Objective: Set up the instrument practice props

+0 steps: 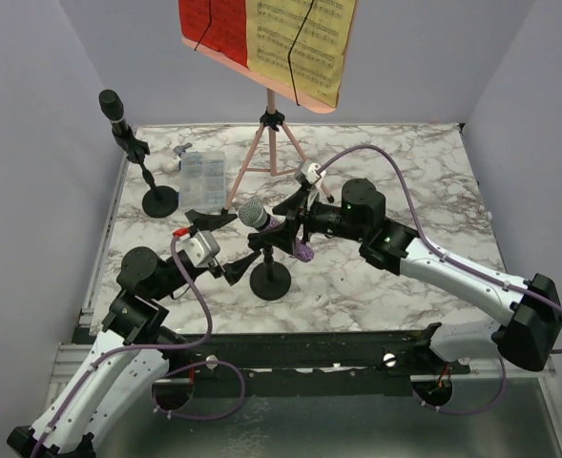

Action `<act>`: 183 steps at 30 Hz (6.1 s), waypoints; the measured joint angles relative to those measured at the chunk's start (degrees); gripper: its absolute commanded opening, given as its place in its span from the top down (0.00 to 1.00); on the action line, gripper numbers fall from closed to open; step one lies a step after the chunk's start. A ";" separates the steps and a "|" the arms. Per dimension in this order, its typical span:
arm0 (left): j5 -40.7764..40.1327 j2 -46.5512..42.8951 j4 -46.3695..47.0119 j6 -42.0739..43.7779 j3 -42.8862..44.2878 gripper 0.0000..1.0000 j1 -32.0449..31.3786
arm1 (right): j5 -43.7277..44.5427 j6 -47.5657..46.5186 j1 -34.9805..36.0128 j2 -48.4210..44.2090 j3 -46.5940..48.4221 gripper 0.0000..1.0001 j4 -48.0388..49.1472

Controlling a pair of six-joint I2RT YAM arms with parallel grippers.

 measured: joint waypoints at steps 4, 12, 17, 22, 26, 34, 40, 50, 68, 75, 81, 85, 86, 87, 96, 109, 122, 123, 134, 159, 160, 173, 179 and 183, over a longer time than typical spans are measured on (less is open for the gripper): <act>-2.38 -1.77 -2.03 -3.28 0.00 0.05 -0.07 | -0.61 -2.89 0.81 1.16 0.20 0.12 -0.39; -24.02 1.86 -10.19 -30.67 2.86 0.08 -0.24 | -0.22 -8.07 1.51 2.03 -0.90 0.27 -0.44; -32.46 -2.08 -13.57 -50.21 -4.44 0.09 -0.24 | 0.68 -6.82 1.49 3.17 -0.68 0.39 -0.63; -35.28 -7.76 -12.33 -59.52 -16.33 0.19 -0.24 | 0.68 -6.01 1.62 3.17 -0.68 0.47 -0.17; -32.96 -8.59 -4.48 -58.97 -24.33 0.20 -0.24 | 0.72 -5.66 1.60 3.17 -0.63 0.50 -0.04; -22.62 4.57 13.27 -50.75 -26.75 0.26 -1.86 | 0.70 -5.38 1.66 3.45 -0.44 0.54 0.13; -21.97 8.04 25.77 -40.76 -28.94 0.30 -7.91 | 0.66 -5.29 1.62 4.04 0.24 0.57 0.09; -22.53 14.47 41.05 -25.49 -30.91 0.42 -14.32 | 0.46 -4.79 1.62 4.13 0.31 0.67 0.09; -25.73 28.85 56.41 -16.59 -31.26 0.85 -14.88 | -0.52 -4.83 1.62 4.87 1.22 0.81 0.07; -26.36 30.03 57.79 -16.13 -31.28 0.96 -14.88 | -0.33 -6.05 1.77 4.87 1.25 0.89 0.11; -26.73 30.84 58.55 -15.85 -31.26 0.99 -14.91 | 0.07 -7.19 2.10 4.87 1.25 0.92 0.17; -26.88 31.43 59.19 -15.72 -31.26 1.00 -14.91 | 0.28 -7.69 2.25 4.87 1.25 0.94 0.46; -26.93 31.47 59.36 -15.72 -31.28 1.00 -14.91 | 0.31 -7.80 2.25 4.87 1.25 0.95 0.59; -26.97 31.47 59.49 -15.69 -31.26 1.00 -14.88 | 0.31 -7.85 2.25 4.85 1.25 0.95 0.72; -27.12 31.47 59.84 -15.58 -31.26 1.00 -14.88 | 0.79 -8.41 2.67 4.76 1.25 0.97 1.16; -27.10 31.50 61.90 -15.34 -31.23 1.00 -15.15 | 1.70 -8.72 3.28 3.37 1.25 0.99 1.29; -27.08 33.86 63.65 -15.34 -31.17 1.00 -15.17 | 1.75 -8.72 3.34 3.37 1.25 0.99 0.98; -27.08 34.12 63.69 -15.37 -31.12 1.00 -15.15 | 1.75 -8.74 3.34 3.37 1.25 0.99 1.01; -27.65 36.92 63.43 -15.50 -29.18 1.00 -15.17 | 3.23 -8.87 3.34 2.93 1.25 0.99 1.03; -34.95 21.27 47.58 -27.08 -28.48 0.01 -14.99 | 7.06 -7.98 4.85 0.28 -0.81 0.99 5.81; -35.65 16.76 45.20 -29.42 -28.46 0.01 -14.99 | 7.65 -7.82 4.87 0.26 -0.76 0.99 6.25; -39.43 -20.17 12.59 -40.65 -17.40 0.01 -14.99 | 15.72 -7.37 5.09 9.62 8.07 0.99 9.38; -41.31 -25.77 -1.57 -34.88 -2.34 0.01 -14.99 | 14.51 -5.81 5.09 18.69 15.98 0.99 12.07; -41.31 -24.17 -9.03 -28.50 7.98 0.01 -14.99 | 13.05 -4.83 5.11 26.38 22.93 0.99 13.62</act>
